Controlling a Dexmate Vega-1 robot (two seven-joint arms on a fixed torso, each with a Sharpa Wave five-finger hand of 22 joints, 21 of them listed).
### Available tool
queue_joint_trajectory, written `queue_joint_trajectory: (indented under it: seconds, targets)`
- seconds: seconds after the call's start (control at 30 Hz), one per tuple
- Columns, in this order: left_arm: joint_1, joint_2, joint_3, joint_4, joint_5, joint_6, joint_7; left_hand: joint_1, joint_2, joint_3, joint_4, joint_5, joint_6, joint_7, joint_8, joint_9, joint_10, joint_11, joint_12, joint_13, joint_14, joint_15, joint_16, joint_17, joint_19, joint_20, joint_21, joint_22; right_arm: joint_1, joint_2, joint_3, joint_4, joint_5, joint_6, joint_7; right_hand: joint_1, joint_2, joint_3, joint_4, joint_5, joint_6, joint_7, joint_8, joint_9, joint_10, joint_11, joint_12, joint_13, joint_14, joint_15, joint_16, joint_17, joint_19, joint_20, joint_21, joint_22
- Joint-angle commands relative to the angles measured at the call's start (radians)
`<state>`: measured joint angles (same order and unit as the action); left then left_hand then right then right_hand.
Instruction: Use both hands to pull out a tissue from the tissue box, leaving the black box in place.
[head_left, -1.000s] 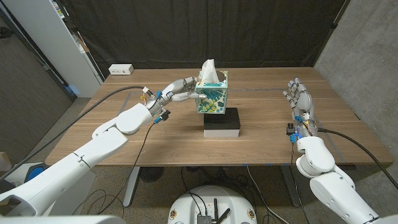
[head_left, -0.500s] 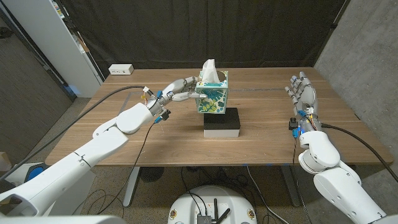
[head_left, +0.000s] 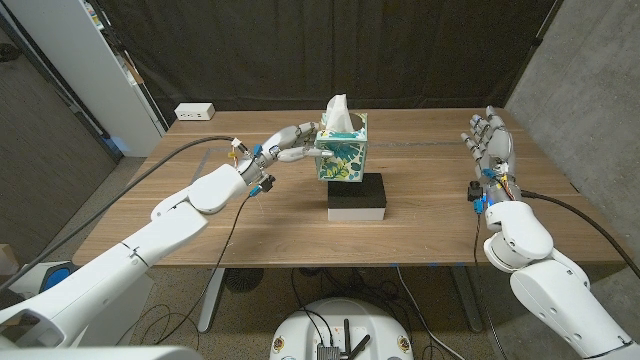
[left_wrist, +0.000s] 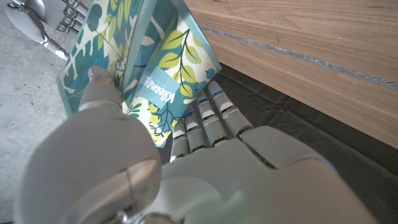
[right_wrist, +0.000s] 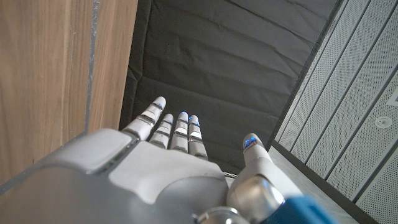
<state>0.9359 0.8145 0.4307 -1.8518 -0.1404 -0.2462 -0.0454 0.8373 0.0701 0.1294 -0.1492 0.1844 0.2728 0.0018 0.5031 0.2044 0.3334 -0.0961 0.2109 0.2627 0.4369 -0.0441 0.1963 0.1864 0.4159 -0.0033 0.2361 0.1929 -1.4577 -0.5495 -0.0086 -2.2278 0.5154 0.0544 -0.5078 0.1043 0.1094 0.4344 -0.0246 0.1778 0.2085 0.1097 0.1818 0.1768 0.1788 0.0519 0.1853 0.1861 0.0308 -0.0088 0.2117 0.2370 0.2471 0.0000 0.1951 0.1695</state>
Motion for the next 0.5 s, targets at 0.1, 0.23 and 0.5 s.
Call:
queue_joint_trajectory:
  seconds: [0.1,0.23,0.5]
  targets:
    - [-0.017,-0.009,0.010,0.007,0.004,0.005,-0.007,-0.008,0.001,0.008,-0.003,-0.003,-0.001,0.004,0.002,0.003,-0.003,0.005,-0.002,0.004,-0.002,-0.112,-0.003,-0.001,-0.004,-0.001,-0.005,0.004,0.024,-0.018,0.018,-0.034,0.007,-0.071,-0.015,-0.007,0.061,0.001,0.007,-0.002,0.004,0.006,0.005,0.003,0.004,0.009,0.005,0.002,0.000,0.008,0.010,0.005,0.011,0.002,0.004,0.004]
    - [-0.028,-0.014,0.017,0.016,0.003,0.001,-0.016,-0.009,-0.001,0.010,-0.004,-0.004,0.000,0.006,0.002,0.003,-0.001,0.006,-0.001,0.004,0.000,-0.114,-0.002,-0.001,-0.004,-0.002,-0.005,0.004,0.025,-0.019,0.021,-0.037,0.009,-0.080,-0.016,-0.007,0.061,0.001,0.008,-0.002,0.004,0.005,0.005,0.003,0.004,0.009,0.005,0.002,-0.001,0.007,0.010,0.005,0.012,0.003,0.004,0.004]
    - [-0.033,-0.019,0.021,0.021,0.003,-0.002,-0.016,-0.013,0.000,0.016,-0.004,-0.004,-0.003,0.008,0.000,0.003,-0.004,0.010,-0.002,0.006,-0.003,-0.112,-0.003,-0.001,-0.006,0.000,-0.006,0.004,0.021,-0.028,0.024,-0.043,-0.005,-0.088,-0.014,-0.007,0.059,0.002,0.010,-0.001,0.003,0.005,0.005,0.002,0.002,0.010,0.005,0.001,-0.007,0.009,0.009,0.006,0.006,0.010,0.001,0.004]
